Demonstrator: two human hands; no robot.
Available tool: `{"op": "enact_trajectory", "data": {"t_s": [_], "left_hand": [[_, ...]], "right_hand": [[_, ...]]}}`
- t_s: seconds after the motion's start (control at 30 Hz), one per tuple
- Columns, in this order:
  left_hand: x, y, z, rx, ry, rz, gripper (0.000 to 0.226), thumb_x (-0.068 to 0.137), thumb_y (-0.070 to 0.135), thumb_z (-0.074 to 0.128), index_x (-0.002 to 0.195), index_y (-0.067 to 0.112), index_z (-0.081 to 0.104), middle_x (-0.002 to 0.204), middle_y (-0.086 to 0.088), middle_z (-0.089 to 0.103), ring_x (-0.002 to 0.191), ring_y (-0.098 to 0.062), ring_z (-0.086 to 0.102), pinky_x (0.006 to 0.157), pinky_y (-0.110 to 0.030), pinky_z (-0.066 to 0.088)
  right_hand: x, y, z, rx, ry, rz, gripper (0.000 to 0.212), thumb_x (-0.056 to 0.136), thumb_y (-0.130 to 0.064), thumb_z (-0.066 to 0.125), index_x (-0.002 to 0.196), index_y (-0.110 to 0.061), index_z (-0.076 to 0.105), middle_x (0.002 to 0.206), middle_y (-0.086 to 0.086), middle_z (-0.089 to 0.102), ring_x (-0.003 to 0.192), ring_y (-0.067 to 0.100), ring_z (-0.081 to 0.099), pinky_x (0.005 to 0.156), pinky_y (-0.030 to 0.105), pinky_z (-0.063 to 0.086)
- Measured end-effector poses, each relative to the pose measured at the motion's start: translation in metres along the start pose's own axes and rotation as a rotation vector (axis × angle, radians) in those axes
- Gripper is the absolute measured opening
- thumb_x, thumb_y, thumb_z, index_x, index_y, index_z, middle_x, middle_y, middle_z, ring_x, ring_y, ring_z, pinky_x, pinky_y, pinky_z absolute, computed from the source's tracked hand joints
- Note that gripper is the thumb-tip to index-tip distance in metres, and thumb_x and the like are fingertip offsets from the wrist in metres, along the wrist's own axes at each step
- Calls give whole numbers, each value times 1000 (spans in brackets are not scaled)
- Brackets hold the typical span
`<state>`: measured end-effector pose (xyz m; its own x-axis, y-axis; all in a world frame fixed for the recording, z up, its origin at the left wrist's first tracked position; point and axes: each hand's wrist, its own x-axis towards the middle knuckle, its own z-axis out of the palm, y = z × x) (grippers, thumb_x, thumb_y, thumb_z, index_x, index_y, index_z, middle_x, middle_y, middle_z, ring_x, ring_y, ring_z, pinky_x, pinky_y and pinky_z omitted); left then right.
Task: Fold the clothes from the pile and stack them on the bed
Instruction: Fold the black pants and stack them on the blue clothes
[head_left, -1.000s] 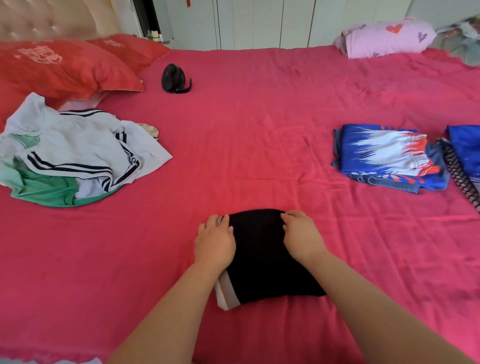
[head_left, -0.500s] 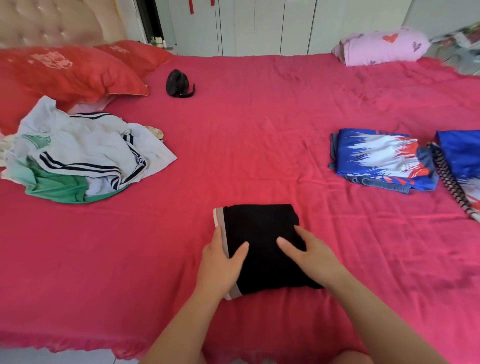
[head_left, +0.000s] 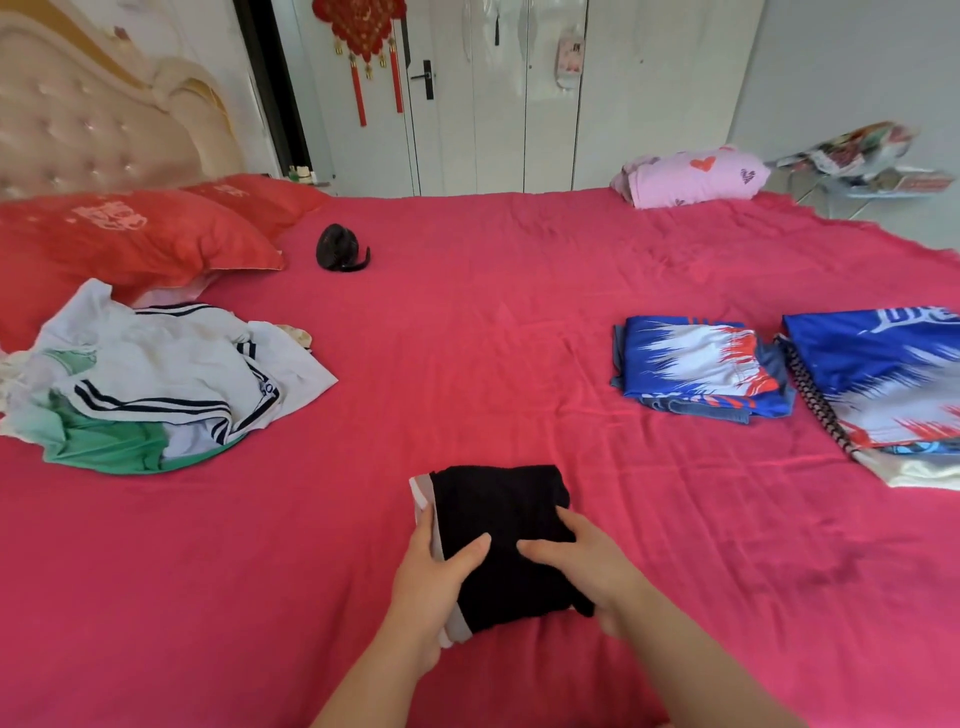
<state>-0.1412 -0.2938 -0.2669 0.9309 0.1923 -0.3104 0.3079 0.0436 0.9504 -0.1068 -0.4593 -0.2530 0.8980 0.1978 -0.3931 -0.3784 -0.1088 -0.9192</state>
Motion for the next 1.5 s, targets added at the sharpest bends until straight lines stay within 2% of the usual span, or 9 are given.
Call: {"op": "enact_trajectory", "data": {"t_s": [0.2, 0.63, 0.83, 0.93, 1.03, 1.13, 1.23, 1.4, 1.5], "left_hand": [[14, 40, 44, 131, 1, 197, 82, 76, 30, 74, 144, 38, 28, 141, 11, 44, 127, -10, 44, 107, -32, 36], [119, 119, 221, 276, -192, 444, 85, 80, 25, 70, 147, 36, 19, 148, 18, 29, 130, -2, 35, 96, -16, 31], [184, 180, 296, 265, -213, 610, 85, 81, 20, 70, 148, 33, 18, 151, 15, 25, 135, -3, 28, 96, -9, 23], [218, 204, 323, 219, -237, 705, 85, 81, 20, 71, 147, 30, 20, 152, 13, 25, 137, -4, 26, 105, -15, 23], [263, 192, 340, 262, -238, 661, 84, 79, 25, 73, 147, 29, 22, 151, 11, 28, 137, -8, 29, 110, -23, 25], [300, 145, 343, 563, -184, 442, 79, 79, 38, 69, 145, 21, 28, 143, -7, 41, 130, -25, 41, 106, -35, 36], [306, 111, 341, 908, -63, 276, 75, 89, 42, 55, 148, 17, 15, 146, -18, 26, 132, -33, 33, 106, -38, 32], [302, 130, 360, 980, -40, 777, 58, 96, 27, 43, 148, 25, 18, 156, -3, 14, 142, -21, 15, 112, -36, 21], [319, 133, 375, 1095, -67, 829, 52, 99, 31, 35, 148, 23, 21, 156, -5, 16, 143, -22, 13, 116, -37, 14]], "right_hand": [[1, -22, -42, 15, 135, -180, 56, 54, -28, 73, 109, -21, 66, 97, -1, 73, 90, 16, 69, 86, 36, 55], [56, -83, -210, -80, 474, -390, 21, 75, -10, 72, 86, -28, 66, 89, -3, 73, 87, 16, 68, 85, 39, 54], [110, -137, -282, -162, 567, -575, 19, 78, -13, 70, 85, -30, 64, 80, -14, 68, 67, -5, 62, 62, 9, 49], [135, -160, -309, -145, 606, -700, 23, 78, -11, 70, 79, -33, 62, 77, -19, 67, 65, -8, 62, 59, 7, 48], [172, -151, -325, -224, 669, -649, 17, 78, -18, 71, 91, -27, 65, 87, -8, 69, 79, 5, 65, 64, 12, 49], [218, -106, -334, -591, 670, -275, 57, 74, -48, 68, 124, -23, 54, 120, 10, 57, 111, 22, 54, 95, 30, 45], [232, -79, -331, -795, 707, -98, 77, 78, -60, 56, 141, -21, 35, 143, 14, 35, 132, 29, 34, 110, 41, 30], [235, -110, -320, -922, 827, -488, 49, 93, -30, 47, 140, -16, 39, 146, 9, 37, 138, 24, 27, 114, 39, 20], [252, -122, -315, -1004, 736, -435, 46, 98, -24, 33, 144, -21, 31, 152, 5, 26, 143, 23, 13, 115, 41, 10]]}}
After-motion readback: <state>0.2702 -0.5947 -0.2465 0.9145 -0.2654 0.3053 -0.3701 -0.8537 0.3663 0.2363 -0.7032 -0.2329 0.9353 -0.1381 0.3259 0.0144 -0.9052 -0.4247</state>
